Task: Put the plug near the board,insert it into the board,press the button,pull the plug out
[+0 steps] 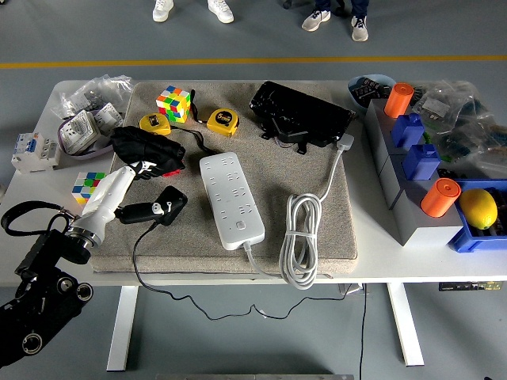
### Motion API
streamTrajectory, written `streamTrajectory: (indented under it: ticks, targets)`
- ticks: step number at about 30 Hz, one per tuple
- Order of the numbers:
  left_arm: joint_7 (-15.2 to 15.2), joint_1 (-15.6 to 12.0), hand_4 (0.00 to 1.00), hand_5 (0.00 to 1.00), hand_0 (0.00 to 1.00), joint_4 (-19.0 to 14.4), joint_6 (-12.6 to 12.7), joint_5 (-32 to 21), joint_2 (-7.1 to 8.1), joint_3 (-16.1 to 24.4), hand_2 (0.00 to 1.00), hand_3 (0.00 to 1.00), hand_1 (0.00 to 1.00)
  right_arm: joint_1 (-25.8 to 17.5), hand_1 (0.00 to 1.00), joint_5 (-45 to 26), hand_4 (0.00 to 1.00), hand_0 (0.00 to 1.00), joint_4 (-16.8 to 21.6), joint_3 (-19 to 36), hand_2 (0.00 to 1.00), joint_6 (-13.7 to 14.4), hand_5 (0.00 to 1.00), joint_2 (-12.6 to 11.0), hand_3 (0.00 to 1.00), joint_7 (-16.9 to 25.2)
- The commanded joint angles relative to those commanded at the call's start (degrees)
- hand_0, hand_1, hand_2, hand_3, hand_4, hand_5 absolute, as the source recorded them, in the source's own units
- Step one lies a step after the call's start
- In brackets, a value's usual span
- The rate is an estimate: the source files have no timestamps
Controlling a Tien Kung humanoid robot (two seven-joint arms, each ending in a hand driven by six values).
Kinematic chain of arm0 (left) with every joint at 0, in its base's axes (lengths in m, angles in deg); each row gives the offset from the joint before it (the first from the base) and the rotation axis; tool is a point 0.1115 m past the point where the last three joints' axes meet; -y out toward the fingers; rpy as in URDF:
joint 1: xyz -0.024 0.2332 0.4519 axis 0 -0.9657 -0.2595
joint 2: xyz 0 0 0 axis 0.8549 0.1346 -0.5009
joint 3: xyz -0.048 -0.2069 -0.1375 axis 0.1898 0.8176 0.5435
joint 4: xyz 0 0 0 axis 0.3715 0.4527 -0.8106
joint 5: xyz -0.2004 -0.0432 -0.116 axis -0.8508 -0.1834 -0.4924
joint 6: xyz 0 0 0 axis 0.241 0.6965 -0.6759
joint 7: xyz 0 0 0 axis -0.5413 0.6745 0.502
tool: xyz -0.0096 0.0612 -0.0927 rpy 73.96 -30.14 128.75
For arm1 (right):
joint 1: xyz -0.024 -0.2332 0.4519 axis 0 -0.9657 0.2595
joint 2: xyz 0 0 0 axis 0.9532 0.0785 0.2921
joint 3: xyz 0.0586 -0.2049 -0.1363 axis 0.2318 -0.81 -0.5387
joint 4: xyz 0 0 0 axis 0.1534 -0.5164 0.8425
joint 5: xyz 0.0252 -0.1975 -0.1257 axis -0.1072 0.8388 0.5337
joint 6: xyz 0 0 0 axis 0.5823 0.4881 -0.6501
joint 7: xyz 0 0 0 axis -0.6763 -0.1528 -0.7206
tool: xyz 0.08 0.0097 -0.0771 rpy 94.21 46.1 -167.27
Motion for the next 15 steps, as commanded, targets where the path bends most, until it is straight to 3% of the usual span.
streamTrajectory:
  ticks: [15]
  targets:
    - [2.2,2.31,0.998,0.543,0.684,4.15,3.66,5.37,-2.01,-2.44,0.685,0.726,0.673,0.04,0.636,0.32,0.998,0.612,0.35,0.24,0.655,0.11,0.481,-0.07,0.556,0.08]
